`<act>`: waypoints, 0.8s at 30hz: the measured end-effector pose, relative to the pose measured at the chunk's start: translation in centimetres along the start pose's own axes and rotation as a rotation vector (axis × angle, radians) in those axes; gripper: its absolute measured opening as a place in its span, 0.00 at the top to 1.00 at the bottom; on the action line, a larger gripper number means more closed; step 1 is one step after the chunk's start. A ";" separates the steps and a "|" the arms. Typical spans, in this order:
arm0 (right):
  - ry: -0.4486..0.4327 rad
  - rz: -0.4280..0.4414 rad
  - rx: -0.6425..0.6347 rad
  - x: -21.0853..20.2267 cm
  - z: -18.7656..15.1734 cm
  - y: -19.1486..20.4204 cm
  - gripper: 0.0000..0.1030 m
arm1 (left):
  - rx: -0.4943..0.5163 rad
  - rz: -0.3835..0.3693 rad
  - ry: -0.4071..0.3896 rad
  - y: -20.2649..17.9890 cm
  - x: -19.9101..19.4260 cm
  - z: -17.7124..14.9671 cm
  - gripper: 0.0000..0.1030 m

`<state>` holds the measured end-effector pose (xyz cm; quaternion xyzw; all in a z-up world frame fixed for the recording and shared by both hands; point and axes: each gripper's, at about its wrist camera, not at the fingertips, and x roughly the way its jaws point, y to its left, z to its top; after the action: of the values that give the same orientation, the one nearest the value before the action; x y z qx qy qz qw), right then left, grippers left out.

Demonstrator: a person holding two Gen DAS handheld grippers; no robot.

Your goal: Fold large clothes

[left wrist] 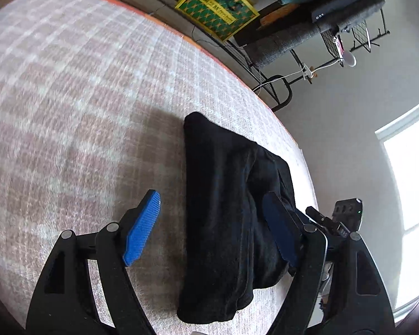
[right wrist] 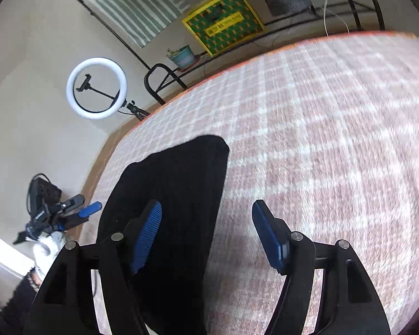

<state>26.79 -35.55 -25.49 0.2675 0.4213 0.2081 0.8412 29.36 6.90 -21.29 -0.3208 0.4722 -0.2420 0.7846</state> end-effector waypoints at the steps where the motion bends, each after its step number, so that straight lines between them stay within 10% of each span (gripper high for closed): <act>1: 0.011 0.016 0.029 0.1 -0.4 -0.8 0.34 | -0.022 -0.019 0.017 0.5 0.3 -0.1 0.25; 14: 0.067 0.154 0.065 2.1 -1.6 -0.2 0.34 | -0.104 -0.113 0.080 1.7 3.7 -0.9 0.26; 24: 0.117 0.117 0.044 5.6 -1.6 3.2 0.56 | -0.034 0.012 0.069 -1.4 6.3 -1.3 0.61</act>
<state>28.27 -29.44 -27.66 0.2974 0.4578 0.2632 0.7954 30.82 1.29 -24.40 -0.3228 0.5049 -0.2402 0.7637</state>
